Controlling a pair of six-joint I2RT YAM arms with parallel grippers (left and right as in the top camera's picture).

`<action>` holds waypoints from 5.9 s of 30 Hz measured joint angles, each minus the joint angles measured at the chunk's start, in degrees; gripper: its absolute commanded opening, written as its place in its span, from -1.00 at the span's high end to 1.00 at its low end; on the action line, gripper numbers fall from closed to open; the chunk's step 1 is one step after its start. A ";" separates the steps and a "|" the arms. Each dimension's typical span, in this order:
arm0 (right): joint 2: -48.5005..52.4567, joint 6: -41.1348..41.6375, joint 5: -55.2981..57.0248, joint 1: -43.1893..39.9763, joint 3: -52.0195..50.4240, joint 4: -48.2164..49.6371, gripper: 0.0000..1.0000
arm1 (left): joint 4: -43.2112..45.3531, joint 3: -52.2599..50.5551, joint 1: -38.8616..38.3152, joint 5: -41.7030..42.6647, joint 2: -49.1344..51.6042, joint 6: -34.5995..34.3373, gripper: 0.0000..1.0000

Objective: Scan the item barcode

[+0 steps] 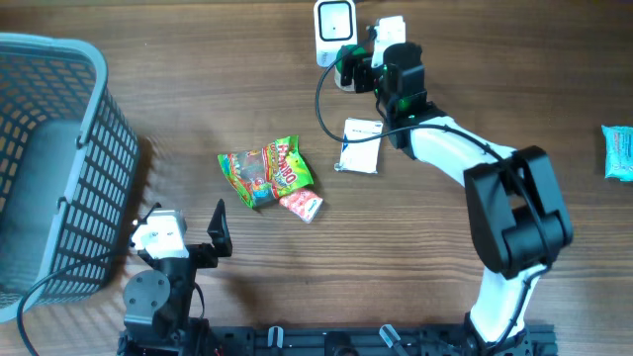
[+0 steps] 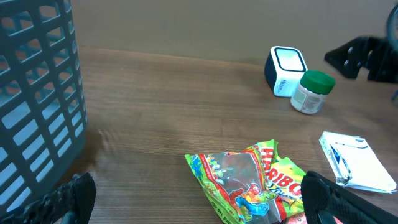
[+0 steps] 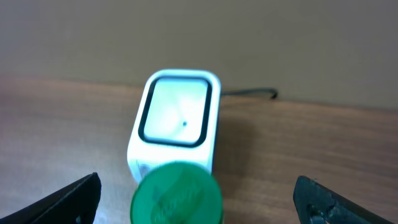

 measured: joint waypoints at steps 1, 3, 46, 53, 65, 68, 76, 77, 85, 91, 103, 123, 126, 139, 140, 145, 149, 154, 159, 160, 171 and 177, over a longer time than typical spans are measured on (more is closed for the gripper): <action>1.49 -1.03 -0.63 0.04 0.33 0.00 -0.99 | -0.02 0.00 0.02 -0.02 0.00 -0.02 -1.00; 3.32 -2.40 -2.10 0.04 0.81 0.00 -0.99 | 0.00 0.00 0.02 0.00 0.00 0.00 -1.00; 6.62 -4.33 -1.73 1.97 5.95 -4.42 -0.99 | -0.02 0.00 0.02 -0.02 0.00 0.00 -1.00; 7.26 -4.37 1.01 1.86 6.38 -4.46 -1.00 | 0.00 0.00 0.02 -0.02 0.00 -0.02 -1.00; 1.36 -3.21 0.76 1.81 6.25 -12.50 -0.99 | 0.00 0.00 0.02 -0.02 0.00 -0.02 -1.00; 1.38 -3.21 -1.51 1.81 6.25 -13.53 -1.00 | 0.00 0.00 0.02 -0.02 0.00 -0.02 -1.00; 8.31 -2.95 0.63 1.81 6.25 -8.76 -1.00 | 0.00 0.00 0.02 -0.02 0.00 0.00 -1.00; 8.94 -2.82 1.07 1.81 6.25 -8.52 -0.96 | 0.00 0.00 0.02 0.00 0.00 0.00 -1.00; 9.29 -1.92 1.97 1.81 6.25 -5.73 -0.28 | 0.00 0.00 0.02 -0.02 0.00 0.00 -1.00; 4.63 -1.44 1.95 1.81 6.12 -17.16 -0.28 | 0.00 0.00 0.02 0.00 0.00 0.00 -1.00; -16.85 9.42 12.31 -0.96 5.84 -62.14 -0.37 | 0.04 -0.02 0.02 -0.02 0.00 0.00 -1.00; -18.34 24.87 -4.13 -0.98 2.12 -85.07 -0.99 | 0.00 -0.02 0.02 -0.02 0.00 0.00 -1.00; -21.38 24.39 -3.58 -0.98 16.02 -94.51 -1.00 | 0.00 -0.02 0.02 -0.02 0.00 0.00 -1.00; -3.28 13.11 -6.93 -8.26 24.44 -99.03 -0.99 | 0.00 -0.02 0.02 0.00 0.00 0.00 -1.00; -2.01 12.63 -7.15 -8.22 24.41 -99.06 -1.00 | 0.00 -0.02 0.02 -0.02 0.00 0.00 -1.00; -0.13 11.52 -7.56 -8.22 22.77 -97.59 -1.00 | 0.00 -0.02 0.02 0.00 0.00 -0.02 -1.00; -0.02 9.49 -7.54 -8.22 16.96 -90.64 -1.00 | -0.02 -0.02 0.02 0.00 0.00 0.00 -1.00; 2.29 4.87 -7.56 -8.22 15.98 -89.20 -0.97 | -0.02 -0.02 0.00 -0.02 0.00 0.00 -1.00; 3.56 -1.92 -7.54 -8.22 16.13 -88.65 -0.78 | 0.00 -0.02 0.02 0.00 0.00 0.00 -0.99; 3.56 -2.91 -7.54 -8.22 16.13 -88.67 -0.69 | 0.00 -0.02 0.00 -0.02 0.00 0.00 -1.00; 5.75 -5.79 -8.76 -7.98 19.58 -97.70 0.08 | 0.00 -0.02 0.02 -0.02 0.00 0.00 -1.00; 7.02 -3.78 -15.52 -7.93 31.74 -107.16 0.11 | 0.00 -0.02 0.00 0.00 0.00 0.00 -1.00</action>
